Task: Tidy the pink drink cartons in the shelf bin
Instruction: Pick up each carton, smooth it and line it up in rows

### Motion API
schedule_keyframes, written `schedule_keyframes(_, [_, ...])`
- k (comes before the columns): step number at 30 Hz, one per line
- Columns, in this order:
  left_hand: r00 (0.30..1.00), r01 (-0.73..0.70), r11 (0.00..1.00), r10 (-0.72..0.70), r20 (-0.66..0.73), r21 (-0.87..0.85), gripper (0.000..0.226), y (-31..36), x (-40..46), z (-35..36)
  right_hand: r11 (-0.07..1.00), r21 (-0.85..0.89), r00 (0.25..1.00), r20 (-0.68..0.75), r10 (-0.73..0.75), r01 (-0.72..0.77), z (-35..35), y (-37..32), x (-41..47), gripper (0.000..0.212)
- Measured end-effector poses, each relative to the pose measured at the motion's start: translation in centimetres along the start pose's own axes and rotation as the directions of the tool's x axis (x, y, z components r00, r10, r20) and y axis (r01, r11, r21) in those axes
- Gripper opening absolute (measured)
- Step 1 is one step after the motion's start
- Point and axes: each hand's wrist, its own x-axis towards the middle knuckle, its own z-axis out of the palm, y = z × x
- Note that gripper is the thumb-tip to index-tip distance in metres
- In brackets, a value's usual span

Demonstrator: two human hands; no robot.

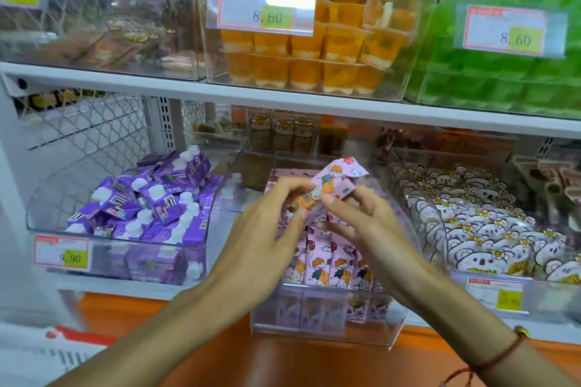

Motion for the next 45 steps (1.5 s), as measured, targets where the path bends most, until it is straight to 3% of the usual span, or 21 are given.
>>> schedule_keyframes(6, [0.999,-0.044,0.988,0.044,0.002,0.147,0.035,-0.1,0.0,0.2,0.977,-0.192,0.995,-0.02,-0.099,0.094,-0.6,0.1,-0.1,0.018])
schedule_keyframes(9, [0.999,0.037,0.999,-0.037,-0.017,0.031,0.023,0.1,0.2,0.0,0.965,-0.258,0.998,-0.005,-0.059,0.056,-0.9,0.1,-0.4,0.02])
schedule_keyframes(14, [0.987,0.155,0.97,-0.143,0.075,-0.188,0.017,0.9,0.9,-0.6,0.982,-0.188,0.995,-0.104,0.011,-0.03,-0.8,-0.7,-0.5,0.051])
schedule_keyframes(16, [0.955,0.29,0.903,-0.251,0.158,-0.317,0.014,1.3,0.9,-0.4,0.99,-0.115,0.98,-0.191,0.063,-0.086,-0.7,-1.1,-0.4,0.047])
schedule_keyframes(19, [0.836,0.548,0.7,-0.455,0.307,-0.457,0.023,1.6,1.1,-0.2,0.988,-0.086,0.966,-0.237,0.107,-0.13,-0.7,-1.0,-0.2,0.039])
schedule_keyframes(21, [0.8,0.6,0.634,-0.479,0.361,-0.488,0.031,1.7,1.1,-0.3,0.987,-0.086,0.965,-0.237,0.114,-0.138,-0.7,-0.8,0.0,0.038])
schedule_keyframes(23, [0.795,0.607,0.629,-0.481,0.37,-0.486,0.035,1.7,1.2,-0.4,0.986,-0.102,0.964,-0.244,0.103,-0.131,-0.6,-0.8,0.1,0.039])
schedule_keyframes(27, [0.847,0.527,0.756,-0.43,0.312,-0.388,0.039,1.3,1.2,-0.2,0.988,-0.15,0.97,-0.242,0.009,-0.047,-0.5,-0.7,0.0,0.04])
schedule_keyframes(30, [0.961,0.268,0.933,-0.241,0.136,-0.24,0.043,1.2,1.0,-0.3,0.976,-0.198,0.977,-0.168,-0.129,0.095,-0.7,-0.8,-0.3,0.038])
schedule_keyframes(32, [0.991,0.116,0.982,-0.105,0.081,-0.151,0.041,1.1,0.8,-0.4,0.966,-0.193,0.977,-0.089,-0.193,0.173,-0.7,-0.9,-0.4,0.032])
schedule_keyframes(36, [0.998,0.052,0.991,-0.05,0.026,-0.119,0.037,0.8,0.6,-0.5,0.965,-0.163,0.977,-0.033,-0.211,0.203,-0.5,-0.7,-0.7,0.031])
schedule_keyframes(39, [0.999,0.009,1.0,-0.008,-0.054,0.013,0.038,1.0,0.5,-0.4,0.94,-0.288,0.974,-0.077,-0.212,0.182,0.1,-0.8,-0.8,0.059])
schedule_keyframes(42, [0.993,-0.061,0.978,0.08,-0.09,0.198,0.038,1.6,0.3,-0.4,0.921,-0.313,0.946,-0.149,-0.287,0.23,0.6,-0.9,-0.9,0.043])
schedule_keyframes(45, [0.996,-0.05,0.973,0.065,-0.056,0.225,0.039,1.7,0.4,-0.2,0.952,-0.228,0.959,-0.148,-0.243,0.206,0.4,-0.9,-0.7,0.028])
